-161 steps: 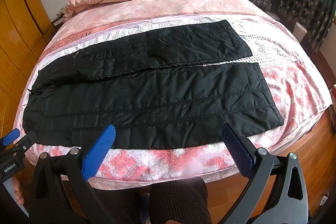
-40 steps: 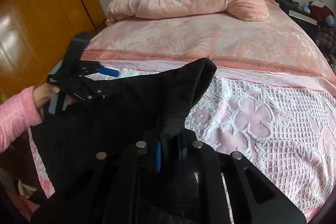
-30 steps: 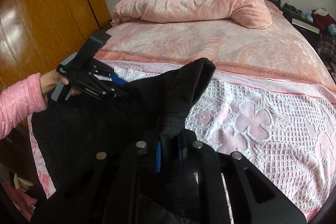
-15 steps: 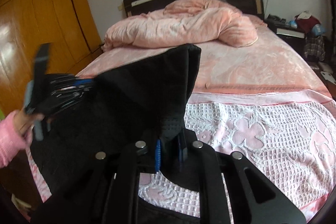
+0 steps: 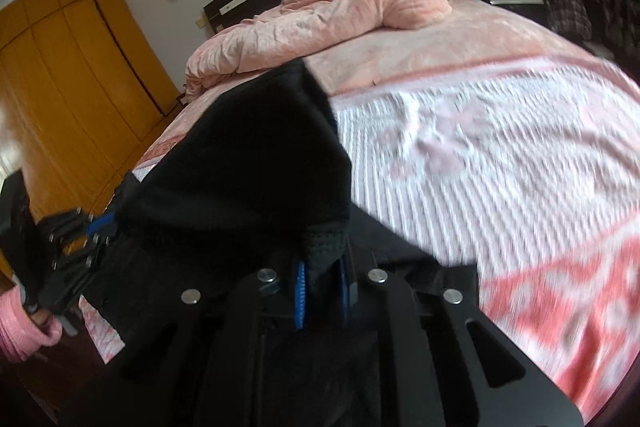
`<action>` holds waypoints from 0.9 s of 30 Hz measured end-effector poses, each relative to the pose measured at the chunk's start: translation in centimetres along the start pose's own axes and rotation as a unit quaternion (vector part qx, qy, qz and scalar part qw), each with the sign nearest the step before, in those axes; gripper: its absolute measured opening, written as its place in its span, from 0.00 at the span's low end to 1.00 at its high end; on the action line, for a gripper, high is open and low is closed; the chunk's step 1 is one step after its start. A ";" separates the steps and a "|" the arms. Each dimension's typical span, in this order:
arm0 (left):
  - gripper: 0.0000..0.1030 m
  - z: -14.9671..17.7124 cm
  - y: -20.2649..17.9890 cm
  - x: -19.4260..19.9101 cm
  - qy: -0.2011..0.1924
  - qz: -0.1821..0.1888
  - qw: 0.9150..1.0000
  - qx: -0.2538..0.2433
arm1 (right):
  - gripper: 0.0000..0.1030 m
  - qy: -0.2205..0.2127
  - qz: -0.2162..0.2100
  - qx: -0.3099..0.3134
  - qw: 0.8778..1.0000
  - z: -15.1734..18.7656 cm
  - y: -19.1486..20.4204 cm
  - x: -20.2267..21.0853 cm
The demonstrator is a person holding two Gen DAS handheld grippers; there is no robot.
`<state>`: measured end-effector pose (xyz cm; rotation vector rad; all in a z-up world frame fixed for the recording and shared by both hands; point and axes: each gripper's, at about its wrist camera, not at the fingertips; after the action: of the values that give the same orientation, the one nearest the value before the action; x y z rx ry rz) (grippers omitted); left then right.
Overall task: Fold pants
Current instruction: 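Lift the hems with both grippers and fold them over toward the waistband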
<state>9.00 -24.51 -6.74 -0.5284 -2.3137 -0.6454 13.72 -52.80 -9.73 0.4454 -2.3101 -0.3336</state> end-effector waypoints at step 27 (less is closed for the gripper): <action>0.08 5.7 -2.7 -2.7 0.091 0.039 0.988 0.121 | 0.63 0.069 0.062 -0.100 0.991 13.1 0.7 7.8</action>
<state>6.68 -23.96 -13.18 -0.4254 -2.1500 -0.3535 -1.03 -53.99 -13.56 0.2159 -2.1331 -0.4547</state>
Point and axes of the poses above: each gripper's, at about its wrist camera, not at the fingertips, and x roughly against the way its jaws point, y to its left, z to its underside, and after that the axes turned 3 degrees about z, right-handed
